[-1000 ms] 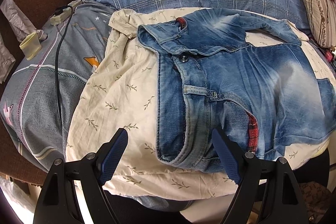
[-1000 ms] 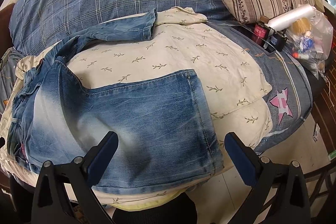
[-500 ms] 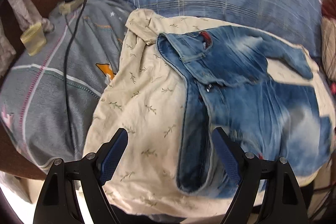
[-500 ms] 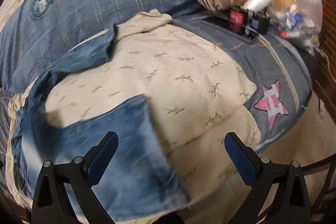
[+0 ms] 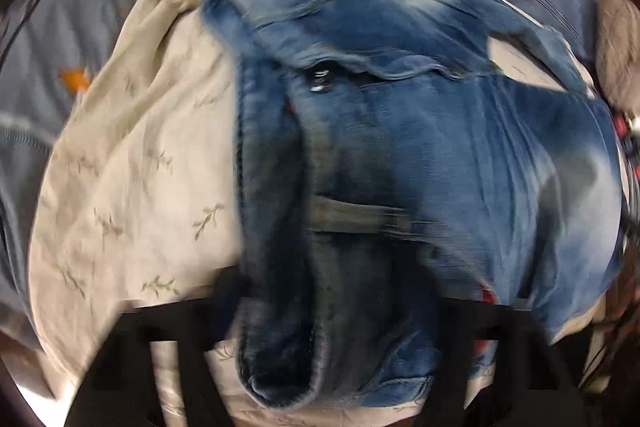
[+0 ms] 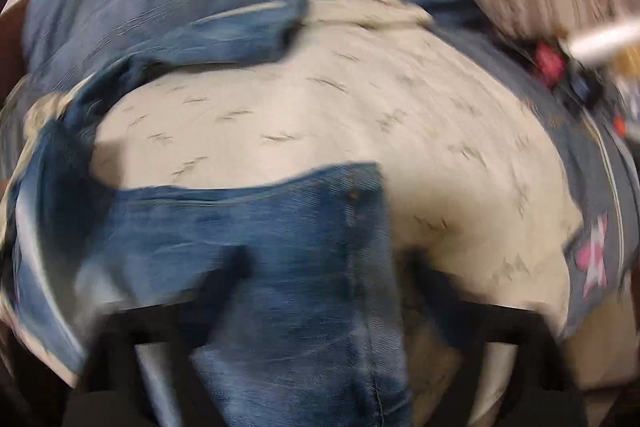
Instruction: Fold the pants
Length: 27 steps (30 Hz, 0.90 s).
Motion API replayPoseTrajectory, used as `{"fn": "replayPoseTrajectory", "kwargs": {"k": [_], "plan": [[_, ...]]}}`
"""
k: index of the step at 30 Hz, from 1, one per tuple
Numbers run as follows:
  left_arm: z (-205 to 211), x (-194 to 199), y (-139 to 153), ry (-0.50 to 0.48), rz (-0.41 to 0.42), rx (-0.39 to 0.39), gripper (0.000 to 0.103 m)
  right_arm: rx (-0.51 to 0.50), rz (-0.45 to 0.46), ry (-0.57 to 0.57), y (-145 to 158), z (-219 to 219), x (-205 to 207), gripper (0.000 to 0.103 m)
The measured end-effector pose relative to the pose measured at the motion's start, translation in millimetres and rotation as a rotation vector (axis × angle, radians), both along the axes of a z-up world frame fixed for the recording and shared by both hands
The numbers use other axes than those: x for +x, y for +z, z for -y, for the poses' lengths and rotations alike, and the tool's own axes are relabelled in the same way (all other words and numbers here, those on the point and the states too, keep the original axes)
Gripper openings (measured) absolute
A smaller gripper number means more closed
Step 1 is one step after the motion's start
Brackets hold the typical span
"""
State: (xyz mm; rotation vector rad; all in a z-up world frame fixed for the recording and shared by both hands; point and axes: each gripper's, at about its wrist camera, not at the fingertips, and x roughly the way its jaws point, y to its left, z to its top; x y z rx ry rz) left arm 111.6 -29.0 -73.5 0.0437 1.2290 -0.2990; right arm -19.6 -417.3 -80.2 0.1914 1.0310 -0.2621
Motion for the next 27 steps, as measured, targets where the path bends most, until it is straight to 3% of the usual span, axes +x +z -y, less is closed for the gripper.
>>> {"fn": "replayPoseTrajectory", "kwargs": {"k": [2, 3, 4, 6, 8, 12, 16, 19, 23, 27], "plan": [[-3.0, -2.0, 10.8, 0.006, 0.008, -0.037, 0.025, 0.012, 0.013, 0.016, 11.1, 3.6, 1.3, 0.010], [-5.9, -3.2, 20.4, 0.009, 0.028, -0.057, 0.022, 0.035, 0.037, 0.030, 22.0, 8.5, 0.1, 0.003], [-10.7, -5.8, 30.9, 0.022, 0.053, -0.076, 0.017, 0.010, 0.069, 0.029, 36.9, 13.8, -2.5, 0.003], [-19.4, -8.9, 42.0, 0.055, 0.101, -0.074, 0.017, -0.039, 0.129, -0.021, 62.9, 32.4, -10.5, 0.003], [-23.5, -6.7, 33.4, 0.083, 0.093, -0.055, 0.017, -0.056, 0.140, -0.122, 67.3, 65.7, -17.1, 0.003], [-24.5, 4.1, -9.8, 0.121, -0.006, 0.021, 0.018, 0.082, 0.043, -0.245, 20.4, 111.0, -16.5, 0.005], [-24.3, 0.2, -4.8, 0.106, 0.020, 0.039, 0.020, 0.016, 0.023, -0.231, 13.3, 104.8, -13.0, 0.007], [-29.2, -8.8, 11.7, 0.108, 0.016, 0.032, 0.020, 0.012, 0.006, -0.238, 20.6, 108.6, -8.2, 0.013], [-42.6, -7.6, 49.0, 0.146, 0.052, -0.034, 0.026, 0.004, 0.100, -0.302, 50.3, 113.1, -8.9, 0.040], [-47.7, 27.9, 67.4, 0.226, 0.069, -0.101, 0.062, 0.136, 0.184, -0.232, 66.1, 105.4, 27.8, 0.060]]}}
